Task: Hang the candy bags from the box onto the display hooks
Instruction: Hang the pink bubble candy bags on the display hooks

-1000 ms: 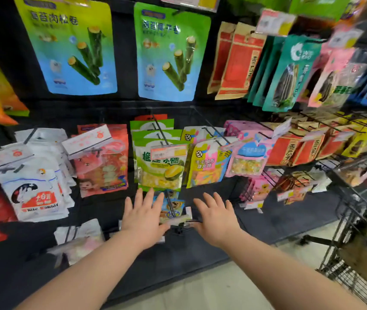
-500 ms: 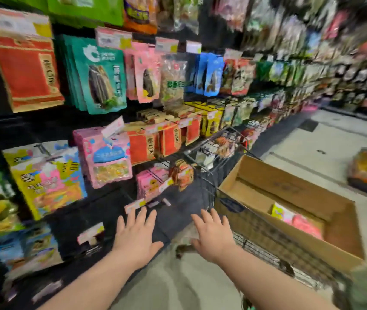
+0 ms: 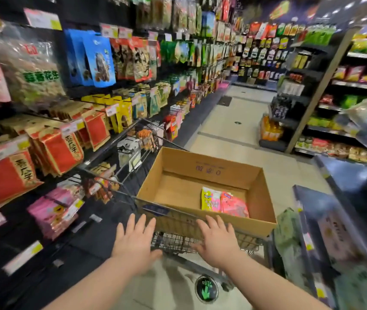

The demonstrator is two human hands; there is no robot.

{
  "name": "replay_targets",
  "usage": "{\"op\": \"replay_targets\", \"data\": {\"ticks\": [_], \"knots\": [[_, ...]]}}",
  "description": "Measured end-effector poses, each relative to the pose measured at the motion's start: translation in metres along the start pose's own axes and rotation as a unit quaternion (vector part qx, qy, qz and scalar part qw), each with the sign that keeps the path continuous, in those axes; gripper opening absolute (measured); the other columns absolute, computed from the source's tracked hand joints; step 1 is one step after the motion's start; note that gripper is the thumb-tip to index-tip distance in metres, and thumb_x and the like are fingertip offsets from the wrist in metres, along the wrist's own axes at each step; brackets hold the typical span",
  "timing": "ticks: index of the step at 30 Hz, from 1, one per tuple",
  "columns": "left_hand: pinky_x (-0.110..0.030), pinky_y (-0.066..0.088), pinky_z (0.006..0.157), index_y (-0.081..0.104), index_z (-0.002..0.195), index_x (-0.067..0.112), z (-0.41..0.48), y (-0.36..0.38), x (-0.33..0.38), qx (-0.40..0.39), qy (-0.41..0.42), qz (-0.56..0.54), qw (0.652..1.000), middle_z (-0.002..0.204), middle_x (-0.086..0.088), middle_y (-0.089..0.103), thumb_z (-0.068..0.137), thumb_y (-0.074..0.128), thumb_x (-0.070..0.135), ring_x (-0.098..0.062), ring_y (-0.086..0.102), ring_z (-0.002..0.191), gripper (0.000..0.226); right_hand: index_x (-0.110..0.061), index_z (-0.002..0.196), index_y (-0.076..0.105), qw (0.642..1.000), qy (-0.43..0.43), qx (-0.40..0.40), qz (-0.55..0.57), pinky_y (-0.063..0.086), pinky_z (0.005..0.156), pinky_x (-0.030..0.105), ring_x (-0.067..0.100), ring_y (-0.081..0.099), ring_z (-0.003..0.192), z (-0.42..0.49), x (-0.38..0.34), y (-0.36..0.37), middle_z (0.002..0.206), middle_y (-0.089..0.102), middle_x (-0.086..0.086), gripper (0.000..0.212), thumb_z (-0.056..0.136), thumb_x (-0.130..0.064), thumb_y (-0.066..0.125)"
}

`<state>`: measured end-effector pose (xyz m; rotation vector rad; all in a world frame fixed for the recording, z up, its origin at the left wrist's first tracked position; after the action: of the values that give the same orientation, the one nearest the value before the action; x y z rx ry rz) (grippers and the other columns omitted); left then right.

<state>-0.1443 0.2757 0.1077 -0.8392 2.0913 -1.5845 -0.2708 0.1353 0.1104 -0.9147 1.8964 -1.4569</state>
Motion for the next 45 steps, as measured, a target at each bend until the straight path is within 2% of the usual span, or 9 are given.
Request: {"op": "replay_targets", "data": {"ticks": [8, 13, 16, 19, 21, 27, 33, 41, 45], "knots": [[-0.052, -0.003, 0.119, -0.003, 0.155, 0.023, 0.126, -0.026, 0.038, -0.015, 0.112, 0.037, 0.993, 0.164, -0.004, -0.004, 0.094, 0.037, 0.061, -0.031, -0.011, 0.149, 0.082, -0.027, 0.150, 0.015, 0.989, 0.144, 0.008, 0.035, 0.017, 0.116, 0.052, 0.029, 0.012, 0.147, 0.073, 0.089, -0.021, 0.159, 0.016, 0.003, 0.069, 0.092, -0.051, 0.045], [-0.052, -0.002, 0.119, -0.006, 0.154, 0.024, 0.194, -0.039, 0.037, -0.029, 0.159, 0.062, 0.985, 0.164, -0.006, -0.005, 0.093, 0.038, 0.061, -0.031, -0.011, 0.149, 0.084, -0.029, 0.150, 0.015, 0.973, 0.224, -0.017, 0.053, 0.019, 0.115, 0.049, 0.026, 0.012, 0.147, 0.107, 0.125, -0.020, 0.159, 0.016, 0.001, 0.067, 0.093, -0.048, 0.045], [-0.053, 0.000, 0.119, -0.004, 0.155, 0.023, 0.223, -0.033, 0.042, -0.045, 0.175, 0.051, 0.982, 0.164, -0.006, -0.002, 0.092, 0.040, 0.062, -0.032, -0.008, 0.149, 0.086, -0.029, 0.151, 0.015, 0.963, 0.258, -0.044, 0.057, 0.020, 0.114, 0.048, 0.026, 0.015, 0.146, 0.116, 0.139, -0.010, 0.159, 0.018, 0.000, 0.069, 0.092, -0.052, 0.044], [-0.053, 0.000, 0.119, -0.001, 0.155, 0.023, 0.243, -0.021, 0.053, -0.064, 0.200, 0.026, 0.977, 0.163, -0.008, -0.001, 0.091, 0.042, 0.061, -0.033, -0.007, 0.149, 0.086, -0.029, 0.148, 0.024, 0.956, 0.283, -0.059, 0.054, 0.025, 0.112, 0.047, 0.026, 0.023, 0.143, 0.127, 0.158, -0.005, 0.154, 0.027, 0.001, 0.070, 0.088, -0.060, 0.045], [-0.053, 0.000, 0.120, 0.000, 0.155, 0.023, 0.257, -0.019, 0.058, -0.072, 0.210, 0.020, 0.975, 0.163, -0.008, 0.000, 0.092, 0.043, 0.059, -0.032, -0.007, 0.150, 0.085, -0.028, 0.144, 0.031, 0.951, 0.296, -0.066, 0.060, 0.030, 0.111, 0.045, 0.025, 0.030, 0.139, 0.136, 0.172, -0.003, 0.150, 0.033, 0.001, 0.066, 0.087, -0.058, 0.047], [-0.051, -0.001, 0.120, -0.003, 0.155, 0.025, 0.303, -0.005, 0.059, -0.111, 0.179, 0.032, 0.977, 0.164, -0.004, -0.002, 0.093, 0.040, 0.060, -0.029, -0.008, 0.150, 0.083, -0.025, 0.141, 0.033, 0.936, 0.318, -0.123, 0.092, 0.034, 0.109, 0.044, 0.027, 0.034, 0.136, 0.180, 0.215, 0.023, 0.148, 0.036, 0.004, 0.061, 0.088, -0.050, 0.049], [-0.049, 0.002, 0.121, -0.003, 0.155, 0.026, 0.356, 0.003, 0.071, -0.150, 0.110, 0.020, 0.982, 0.164, -0.003, -0.001, 0.093, 0.045, 0.056, -0.027, -0.005, 0.150, 0.084, -0.024, 0.149, 0.022, 0.932, 0.291, -0.184, 0.110, 0.032, 0.109, 0.043, 0.027, 0.033, 0.137, 0.245, 0.257, 0.059, 0.148, 0.034, 0.007, 0.068, 0.092, -0.054, 0.043], [-0.044, 0.010, 0.121, 0.001, 0.155, 0.025, 0.412, 0.060, 0.165, -0.238, 0.118, 0.034, 0.964, 0.164, -0.004, 0.003, 0.094, 0.045, 0.055, -0.025, 0.004, 0.151, 0.081, -0.028, 0.150, 0.016, 0.892, 0.311, -0.238, 0.224, 0.037, 0.107, 0.046, 0.032, 0.039, 0.132, 0.294, 0.312, 0.129, 0.150, 0.033, 0.007, 0.079, 0.086, -0.059, 0.051], [-0.035, 0.024, 0.118, 0.005, 0.155, 0.025, 0.419, 0.099, 0.210, -0.313, 0.125, -0.024, 0.941, 0.163, -0.004, 0.008, 0.093, 0.051, 0.049, -0.023, 0.017, 0.148, 0.081, -0.020, 0.149, 0.020, 0.875, 0.314, -0.268, 0.255, 0.032, 0.112, 0.042, 0.031, 0.030, 0.138, 0.303, 0.332, 0.162, 0.157, 0.019, 0.006, 0.077, 0.088, -0.053, 0.053]]}}
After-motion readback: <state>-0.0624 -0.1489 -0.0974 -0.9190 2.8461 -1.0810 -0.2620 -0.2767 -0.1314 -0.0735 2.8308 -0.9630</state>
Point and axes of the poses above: each hand's wrist, its own z-axis towards the middle knuckle, its own y-axis out of the palm, x = y × z, the point moved 7 cm from there along z, towards the middle knuckle
